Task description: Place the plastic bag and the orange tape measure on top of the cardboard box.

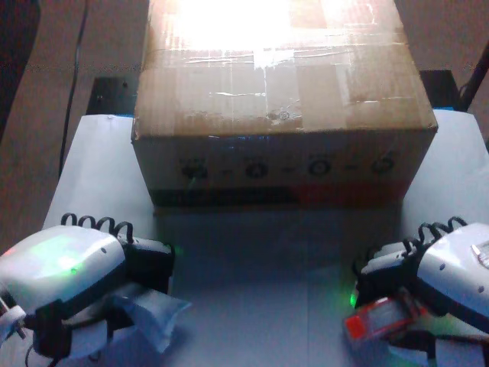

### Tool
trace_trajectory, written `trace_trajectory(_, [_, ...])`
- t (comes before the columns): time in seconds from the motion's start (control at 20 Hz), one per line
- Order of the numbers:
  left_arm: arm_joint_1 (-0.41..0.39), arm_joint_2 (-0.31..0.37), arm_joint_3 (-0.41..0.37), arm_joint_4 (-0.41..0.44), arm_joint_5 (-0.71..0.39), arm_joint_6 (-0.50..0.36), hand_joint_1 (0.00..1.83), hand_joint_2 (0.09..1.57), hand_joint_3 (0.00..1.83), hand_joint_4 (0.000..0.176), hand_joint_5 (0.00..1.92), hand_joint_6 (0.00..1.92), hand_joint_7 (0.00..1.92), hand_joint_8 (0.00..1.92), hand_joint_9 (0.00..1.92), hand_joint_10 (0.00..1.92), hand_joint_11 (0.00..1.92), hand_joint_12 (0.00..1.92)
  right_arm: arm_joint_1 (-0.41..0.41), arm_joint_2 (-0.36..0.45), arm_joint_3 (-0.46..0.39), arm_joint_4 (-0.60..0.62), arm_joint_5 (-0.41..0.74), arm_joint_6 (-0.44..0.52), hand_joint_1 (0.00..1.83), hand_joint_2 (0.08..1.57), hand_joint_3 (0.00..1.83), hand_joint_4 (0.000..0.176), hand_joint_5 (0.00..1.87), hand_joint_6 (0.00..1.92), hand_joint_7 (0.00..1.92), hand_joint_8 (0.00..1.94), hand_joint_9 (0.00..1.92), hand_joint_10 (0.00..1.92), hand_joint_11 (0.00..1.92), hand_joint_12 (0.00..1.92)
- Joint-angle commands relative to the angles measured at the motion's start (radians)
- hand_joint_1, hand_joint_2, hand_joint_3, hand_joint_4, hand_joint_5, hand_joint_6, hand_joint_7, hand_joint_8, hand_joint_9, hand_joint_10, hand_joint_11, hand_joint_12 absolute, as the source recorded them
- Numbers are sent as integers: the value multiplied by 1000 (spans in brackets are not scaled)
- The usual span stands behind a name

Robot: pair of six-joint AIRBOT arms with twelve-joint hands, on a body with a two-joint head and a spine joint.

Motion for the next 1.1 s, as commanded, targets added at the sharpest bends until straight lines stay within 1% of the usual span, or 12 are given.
trace_trajectory(0.0, [-14,9,2,33,84,-21,1482,1154,0,0,776,1093,783,1130,922,1184,798,1673,16,8,-9,-45,-121,1,1331,1215,2,0,814,844,708,1519,847,1572,1014,1684])
trace_trajectory(0.05, [-26,20,0,55,97,-41,1483,1154,0,0,770,1094,775,1147,919,1194,808,1666,19,18,-17,-51,-134,1,1267,1184,0,0,899,808,834,1491,1015,1481,1047,1693])
trace_trajectory(0.15, [-51,46,-10,85,131,-58,1364,1168,1,0,780,1151,792,1179,936,1325,880,1429,22,39,-31,-62,-164,1,1252,1169,2,0,918,804,877,1470,1061,1519,1043,1737])
trace_trajectory(0.2, [-63,57,-15,96,145,-60,1363,1171,1,0,770,1155,790,1183,938,1332,912,1445,25,48,-37,-68,-173,1,1244,1186,4,0,887,848,840,1528,1040,1584,1024,1780])
trace_trajectory(0.25, [-87,79,-26,123,174,-69,1357,1186,1,0,746,1215,795,1188,871,1408,784,1506,34,67,-50,-82,-192,1,1241,1195,1,0,896,839,806,1575,1035,1672,1060,1827])
trace_trajectory(0.5, [-128,111,-29,184,247,-137,1359,1171,0,0,784,1188,822,1189,881,1335,770,1473,67,97,-58,-108,-225,1,1239,1202,0,0,890,840,784,1597,1031,1631,1037,1739])
trace_trajectory(0.6, [-153,117,-28,198,259,-138,1356,1174,1,0,782,1214,833,1184,853,1346,722,1511,75,106,-60,-113,-255,1,1235,1211,0,0,872,868,763,1629,1024,1796,1077,1868])
trace_trajectory(0.8, [-181,147,-36,200,342,-152,1367,1141,0,0,883,1094,872,1079,903,1286,770,1498,121,138,-67,-146,-283,2,1255,1158,0,0,1008,684,853,1491,1045,1525,1063,1701])
trace_trajectory(0.85, [-183,159,-42,200,369,-152,1369,1139,0,0,871,1094,890,1065,909,1287,734,1529,140,146,-67,-154,-291,2,1238,1191,4,0,931,802,788,1594,1034,1796,1084,1883])
trace_trajectory(0.95, [-191,165,-42,200,383,-152,1369,1141,0,0,838,1082,904,1061,925,1308,772,1584,171,159,-66,-172,-295,2,1243,1186,0,0,946,776,801,1577,1078,1794,1122,1919])
trace_trajectory(1.0, [-203,165,-39,200,383,-151,1368,1145,1,0,818,1083,936,1057,892,1339,773,1612,194,164,-64,-172,-295,2,1165,1139,3,0,931,1122,989,1925,1239,1916,1364,1921])
trace_trajectory(1.05, [-218,164,-36,200,384,-151,1369,1145,0,0,804,1092,927,1064,915,1320,858,1574,208,165,-59,-172,-302,1,1155,1150,11,0,897,1195,1005,1938,1245,1920,1377,1921])
